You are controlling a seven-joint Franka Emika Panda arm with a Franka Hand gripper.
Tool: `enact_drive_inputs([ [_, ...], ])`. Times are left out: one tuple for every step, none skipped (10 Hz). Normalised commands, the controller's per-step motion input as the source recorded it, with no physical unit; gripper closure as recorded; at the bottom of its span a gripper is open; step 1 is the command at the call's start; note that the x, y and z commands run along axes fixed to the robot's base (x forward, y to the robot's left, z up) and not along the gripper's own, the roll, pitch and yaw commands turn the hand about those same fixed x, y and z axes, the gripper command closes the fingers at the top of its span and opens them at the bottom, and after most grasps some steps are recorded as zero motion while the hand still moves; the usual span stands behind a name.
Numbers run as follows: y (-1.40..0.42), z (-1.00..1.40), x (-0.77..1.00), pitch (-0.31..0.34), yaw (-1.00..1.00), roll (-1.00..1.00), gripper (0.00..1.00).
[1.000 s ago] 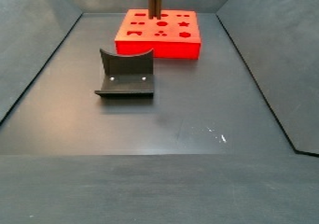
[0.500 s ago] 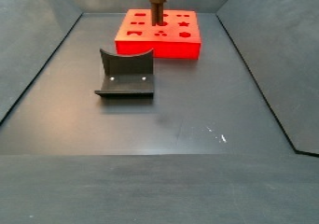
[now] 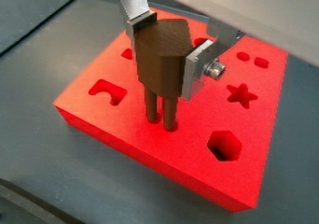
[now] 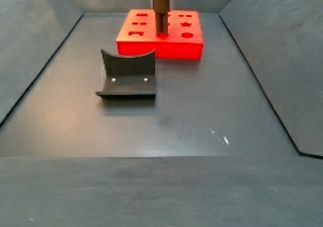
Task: Insert the 3 prong object.
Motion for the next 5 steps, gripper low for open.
enact_drive_inputs([
  [-0.03,-0.21,0.00,0.003,-0.07,0.11,1.00],
  [-0.02,-0.20,0.00,0.000,-0.04,0.10,1.00],
  [-0.05,-0.15,0.00,0.000,0.00,0.07,1.00],
  [-0.04,-0.15,0.00,0.000,0.00,0.05,1.00],
  [0.00,-0.25,0.00,0.000,-0.01,0.03,1.00],
])
